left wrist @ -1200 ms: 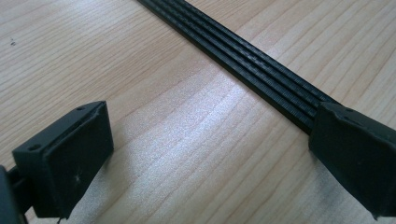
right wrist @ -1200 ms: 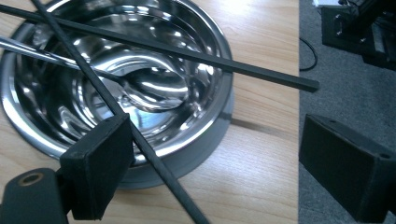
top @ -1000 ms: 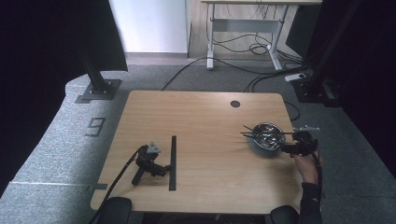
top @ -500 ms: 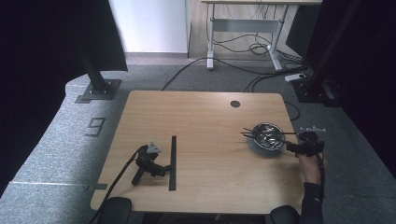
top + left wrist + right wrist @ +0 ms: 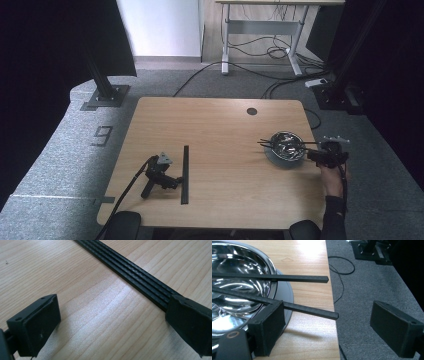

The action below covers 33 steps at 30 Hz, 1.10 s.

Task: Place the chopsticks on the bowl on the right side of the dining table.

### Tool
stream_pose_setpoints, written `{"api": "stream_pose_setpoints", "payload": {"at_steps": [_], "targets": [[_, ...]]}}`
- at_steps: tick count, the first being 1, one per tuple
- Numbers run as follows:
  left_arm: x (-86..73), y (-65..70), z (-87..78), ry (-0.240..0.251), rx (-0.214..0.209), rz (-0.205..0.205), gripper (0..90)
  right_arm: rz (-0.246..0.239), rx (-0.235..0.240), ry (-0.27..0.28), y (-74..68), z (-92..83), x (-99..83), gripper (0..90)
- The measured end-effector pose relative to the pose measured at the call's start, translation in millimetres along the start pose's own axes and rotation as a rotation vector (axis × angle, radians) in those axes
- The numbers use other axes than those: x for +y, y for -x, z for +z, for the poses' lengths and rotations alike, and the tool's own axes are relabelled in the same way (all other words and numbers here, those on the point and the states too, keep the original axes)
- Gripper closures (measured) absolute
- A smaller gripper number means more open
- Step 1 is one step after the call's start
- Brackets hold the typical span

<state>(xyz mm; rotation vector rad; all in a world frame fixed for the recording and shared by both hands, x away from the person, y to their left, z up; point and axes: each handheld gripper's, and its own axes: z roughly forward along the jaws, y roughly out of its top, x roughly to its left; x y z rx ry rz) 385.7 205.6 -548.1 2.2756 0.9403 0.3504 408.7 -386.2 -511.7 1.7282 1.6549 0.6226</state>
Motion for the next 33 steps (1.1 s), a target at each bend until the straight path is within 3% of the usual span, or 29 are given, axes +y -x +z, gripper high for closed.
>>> {"api": "stream_pose_setpoints", "payload": {"at_steps": [9, 13, 20, 23, 27, 30, 33], "targets": [[0.0, 0.1, 0.0, 0.0, 0.001, 0.0, 0.0, 0.044, -0.013, 0.02, 3.7, 4.2, -0.7, 11.2], [0.0, 0.1, 0.0, 0.0, 0.001, 0.0, 0.0, 0.026, 0.0, 0.012, 4.9, 0.8, -0.2, 11.2], [0.0, 0.0, 0.0, 0.0, 0.0, 0.0, 0.0, -0.031, 0.072, 0.047, 3.5, -15.0, 4.0, 12.6], [0.0, 0.1, 0.0, 0.0, 0.001, -0.001, 0.0, -0.045, 0.132, 0.055, -0.8, -20.0, 6.3, 15.0], [0.0, 0.1, 0.0, 0.0, 0.001, 0.0, 0.0, -0.072, 0.222, 0.063, -10.4, -28.3, 10.6, 37.2], [0.0, 0.1, 0.0, 0.0, 0.001, 0.0, 0.0, -0.082, 0.348, 0.088, -19.0, -32.1, 13.3, 57.1], [0.0, 0.1, 0.0, 0.0, 0.001, 0.0, 0.0, -0.099, 0.464, 0.091, -30.7, -30.5, 14.0, 68.9]]}}
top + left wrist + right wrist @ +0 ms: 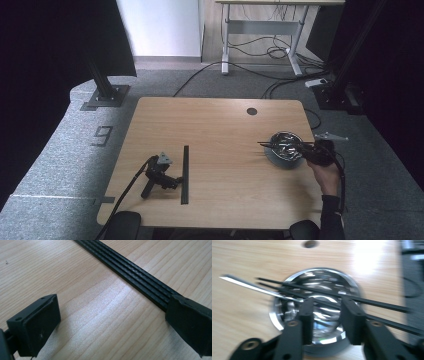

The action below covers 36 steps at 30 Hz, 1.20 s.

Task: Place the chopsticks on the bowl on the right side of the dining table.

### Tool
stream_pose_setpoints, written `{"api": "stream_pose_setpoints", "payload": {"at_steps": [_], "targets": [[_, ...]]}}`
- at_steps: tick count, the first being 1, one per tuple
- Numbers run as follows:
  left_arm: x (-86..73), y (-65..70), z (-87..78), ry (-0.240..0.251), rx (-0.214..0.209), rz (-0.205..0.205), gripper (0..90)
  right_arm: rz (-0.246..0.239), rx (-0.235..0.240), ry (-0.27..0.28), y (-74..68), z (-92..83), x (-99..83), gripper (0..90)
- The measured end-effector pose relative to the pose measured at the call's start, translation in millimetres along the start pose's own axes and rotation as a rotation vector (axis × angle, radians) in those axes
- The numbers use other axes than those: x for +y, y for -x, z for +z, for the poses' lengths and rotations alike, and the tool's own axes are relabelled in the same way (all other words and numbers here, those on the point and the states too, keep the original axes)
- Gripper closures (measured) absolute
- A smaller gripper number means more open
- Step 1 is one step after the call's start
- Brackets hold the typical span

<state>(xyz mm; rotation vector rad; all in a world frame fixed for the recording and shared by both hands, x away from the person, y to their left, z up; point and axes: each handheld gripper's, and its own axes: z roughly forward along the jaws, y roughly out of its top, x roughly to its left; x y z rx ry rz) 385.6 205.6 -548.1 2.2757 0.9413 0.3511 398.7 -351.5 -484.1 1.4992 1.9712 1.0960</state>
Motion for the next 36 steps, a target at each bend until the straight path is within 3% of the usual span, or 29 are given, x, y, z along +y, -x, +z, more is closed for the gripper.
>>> {"api": "stream_pose_setpoints", "payload": {"at_steps": [4, 10, 22, 36], "targets": [[0.0, 0.0, 0.0, 0.0, 0.001, 0.0, 0.0, -0.051, 0.028, -0.038, -14.2, 13.4, 0.4, 74.3], [0.0, 0.0, 0.0, 0.0, 0.0, 0.0, 0.0, -0.067, 0.039, -0.05, -24.9, 27.5, -1.0, 76.6], [0.0, -0.1, 0.0, 0.0, 0.0, 0.0, 0.0, -0.099, -0.029, -0.083, -29.4, 44.3, 0.1, 71.9], [0.0, -0.2, 0.0, 0.0, -0.001, 0.0, 0.0, -0.102, -0.045, -0.072, -30.4, 53.0, 1.5, 63.3]]}}
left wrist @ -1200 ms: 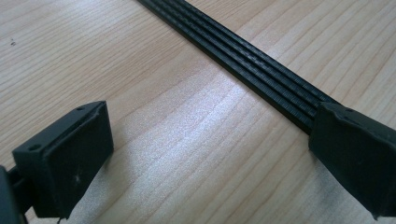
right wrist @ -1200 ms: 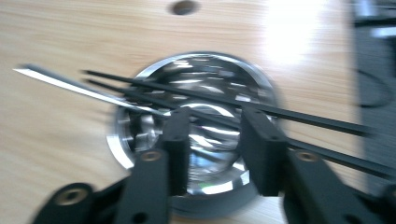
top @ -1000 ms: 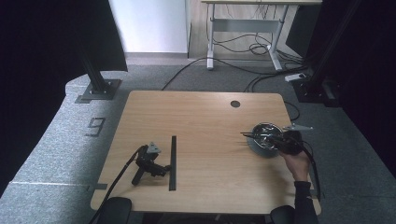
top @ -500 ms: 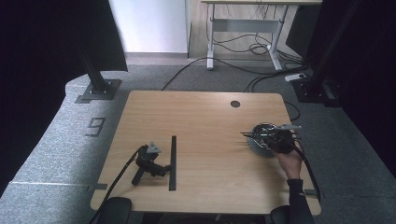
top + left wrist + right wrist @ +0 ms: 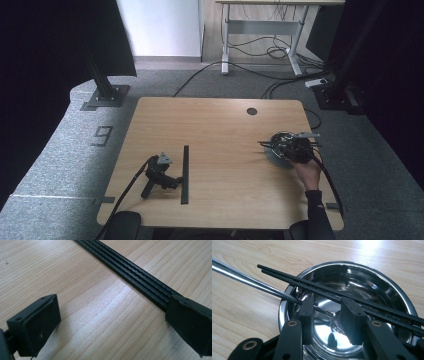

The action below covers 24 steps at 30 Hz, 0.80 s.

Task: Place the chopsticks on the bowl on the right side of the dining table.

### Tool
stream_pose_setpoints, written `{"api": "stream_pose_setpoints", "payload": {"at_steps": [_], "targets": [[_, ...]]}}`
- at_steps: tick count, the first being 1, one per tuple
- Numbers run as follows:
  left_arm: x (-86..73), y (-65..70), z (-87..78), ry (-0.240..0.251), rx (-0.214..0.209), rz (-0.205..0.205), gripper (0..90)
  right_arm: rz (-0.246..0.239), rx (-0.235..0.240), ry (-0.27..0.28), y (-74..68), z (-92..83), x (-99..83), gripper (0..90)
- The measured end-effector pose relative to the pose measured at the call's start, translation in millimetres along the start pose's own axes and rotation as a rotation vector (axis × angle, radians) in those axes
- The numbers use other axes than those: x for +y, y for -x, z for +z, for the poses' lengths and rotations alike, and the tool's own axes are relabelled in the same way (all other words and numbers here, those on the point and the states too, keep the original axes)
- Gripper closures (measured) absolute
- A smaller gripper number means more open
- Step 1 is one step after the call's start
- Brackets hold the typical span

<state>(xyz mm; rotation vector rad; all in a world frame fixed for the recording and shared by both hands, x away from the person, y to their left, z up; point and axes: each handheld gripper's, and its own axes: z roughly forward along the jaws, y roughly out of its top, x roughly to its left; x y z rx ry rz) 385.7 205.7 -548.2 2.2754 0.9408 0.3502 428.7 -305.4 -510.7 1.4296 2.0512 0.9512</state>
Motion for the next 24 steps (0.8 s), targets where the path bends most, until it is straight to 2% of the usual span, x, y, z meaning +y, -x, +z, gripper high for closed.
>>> {"api": "stream_pose_setpoints", "payload": {"at_steps": [6, 11, 15, 18, 21, 24], "targets": [[0.0, 0.2, 0.0, -0.001, 0.002, 0.0, 0.0, -0.026, -0.013, 0.0, -1.8, 2.4, 0.0, 58.1], [0.0, 0.1, 0.0, 0.0, 0.001, 0.0, 0.0, -0.04, -0.032, 0.015, -0.3, -5.8, -0.3, 45.9], [0.0, 0.2, 0.0, 0.0, 0.001, 0.0, 0.0, -0.064, -0.09, 0.018, 4.6, -14.4, -3.6, 35.3], [0.0, 0.2, 0.0, 0.0, 0.001, 0.0, 0.0, -0.038, -0.119, 0.015, 11.8, -17.3, -6.5, 28.0], [0.0, 0.1, 0.0, 0.0, 0.001, 0.0, 0.0, -0.002, -0.122, 0.018, 19.3, -17.7, -9.2, 21.3], [0.0, 0.2, 0.0, 0.0, 0.001, 0.0, 0.0, 0.013, -0.145, 0.024, 24.7, -18.5, -11.8, 15.4]]}}
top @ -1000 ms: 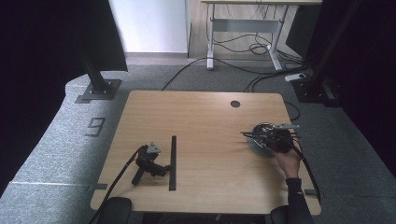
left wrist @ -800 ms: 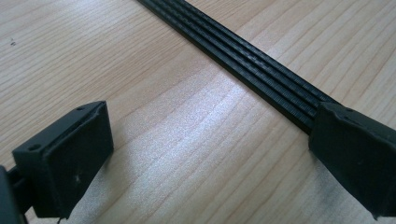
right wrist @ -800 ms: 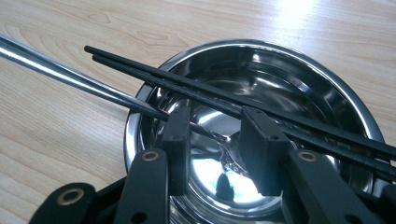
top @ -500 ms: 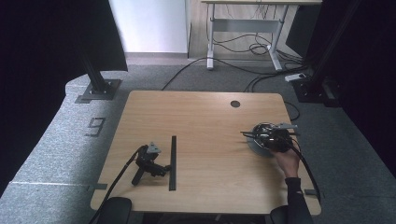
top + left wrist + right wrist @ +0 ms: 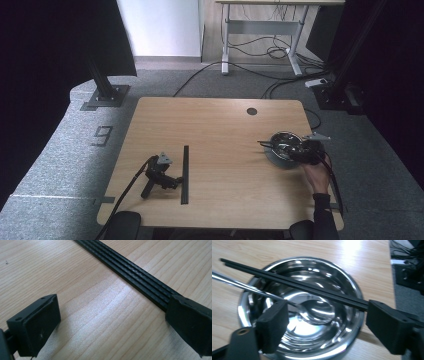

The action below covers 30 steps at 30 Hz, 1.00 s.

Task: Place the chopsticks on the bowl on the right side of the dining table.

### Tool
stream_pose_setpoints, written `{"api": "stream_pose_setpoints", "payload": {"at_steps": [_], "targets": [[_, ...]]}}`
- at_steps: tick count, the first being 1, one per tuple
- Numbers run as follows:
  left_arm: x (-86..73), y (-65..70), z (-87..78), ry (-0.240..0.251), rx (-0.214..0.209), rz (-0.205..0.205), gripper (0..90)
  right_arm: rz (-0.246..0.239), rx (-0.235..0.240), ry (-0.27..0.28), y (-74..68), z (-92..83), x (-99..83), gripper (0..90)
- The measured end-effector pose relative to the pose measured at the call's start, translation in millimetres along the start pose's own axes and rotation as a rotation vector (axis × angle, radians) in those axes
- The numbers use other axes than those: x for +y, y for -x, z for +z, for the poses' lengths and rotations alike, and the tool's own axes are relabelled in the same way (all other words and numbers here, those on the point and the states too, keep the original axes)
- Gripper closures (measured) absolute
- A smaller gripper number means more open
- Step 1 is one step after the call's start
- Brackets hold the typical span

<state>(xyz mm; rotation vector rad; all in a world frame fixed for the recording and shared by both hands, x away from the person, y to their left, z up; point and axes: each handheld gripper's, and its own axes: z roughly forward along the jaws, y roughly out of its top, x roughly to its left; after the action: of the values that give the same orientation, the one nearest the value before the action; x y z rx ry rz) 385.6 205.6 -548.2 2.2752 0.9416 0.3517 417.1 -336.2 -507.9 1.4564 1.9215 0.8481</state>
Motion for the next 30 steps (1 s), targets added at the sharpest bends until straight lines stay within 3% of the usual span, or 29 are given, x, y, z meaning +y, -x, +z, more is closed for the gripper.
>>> {"api": "stream_pose_setpoints", "payload": {"at_steps": [9, 15, 20, 30], "targets": [[0.1, 0.0, -0.1, 0.0, -0.002, -0.002, 0.0, 0.083, -0.045, 0.04, 21.0, -6.0, -10.9, 10.0], [0.1, 0.0, -0.1, 0.0, -0.002, -0.002, 0.0, 0.072, -0.086, 0.049, 26.5, -3.9, -17.2, 3.2], [0.1, -0.1, -0.1, 0.0, -0.002, -0.001, 0.0, 0.089, -0.105, 0.063, 31.1, -1.8, -21.3, 0.0], [0.1, -0.1, -0.1, 0.0, -0.002, -0.001, 0.0, 0.136, -0.102, 0.091, 41.8, 3.2, -26.0, 0.0]]}}
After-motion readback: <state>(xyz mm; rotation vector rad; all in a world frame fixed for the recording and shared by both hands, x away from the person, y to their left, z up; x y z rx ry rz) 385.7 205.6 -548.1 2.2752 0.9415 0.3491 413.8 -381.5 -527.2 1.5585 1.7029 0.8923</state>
